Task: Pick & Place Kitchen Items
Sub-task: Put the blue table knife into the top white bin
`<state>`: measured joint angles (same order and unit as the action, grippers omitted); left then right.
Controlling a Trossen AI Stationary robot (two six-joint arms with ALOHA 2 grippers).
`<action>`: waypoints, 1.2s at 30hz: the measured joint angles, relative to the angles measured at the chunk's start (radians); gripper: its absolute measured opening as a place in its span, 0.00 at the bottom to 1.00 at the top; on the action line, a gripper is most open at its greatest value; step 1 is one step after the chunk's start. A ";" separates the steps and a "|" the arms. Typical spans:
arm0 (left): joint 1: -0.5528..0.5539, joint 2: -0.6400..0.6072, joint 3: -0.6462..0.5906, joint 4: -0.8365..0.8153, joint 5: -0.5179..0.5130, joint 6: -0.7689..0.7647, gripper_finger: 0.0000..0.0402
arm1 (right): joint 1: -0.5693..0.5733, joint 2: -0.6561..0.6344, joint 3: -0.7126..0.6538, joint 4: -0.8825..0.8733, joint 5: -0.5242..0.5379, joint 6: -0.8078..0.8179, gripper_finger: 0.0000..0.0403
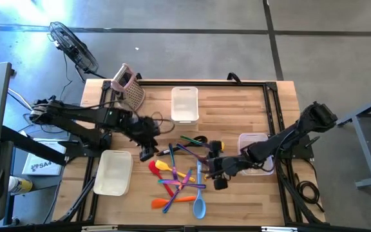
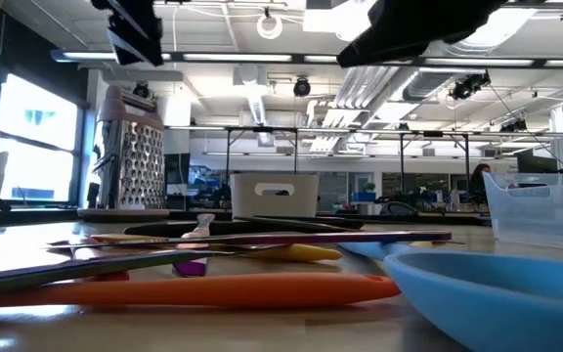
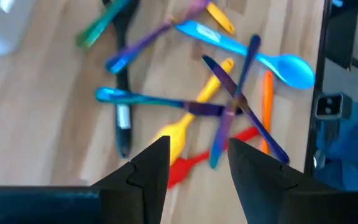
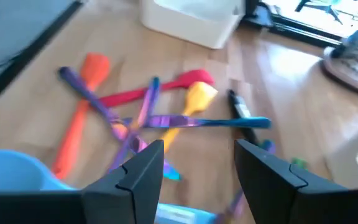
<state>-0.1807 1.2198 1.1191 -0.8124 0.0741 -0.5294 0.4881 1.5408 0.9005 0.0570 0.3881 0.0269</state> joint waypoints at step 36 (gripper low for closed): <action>-0.651 0.121 0.000 0.010 -0.619 -0.552 0.40 | 0.074 0.362 0.140 0.042 -0.073 0.351 0.46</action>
<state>-0.8314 1.3403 1.1187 -0.8021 -0.5451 -1.0809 0.5621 1.9032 1.0405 0.0990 0.3146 0.3779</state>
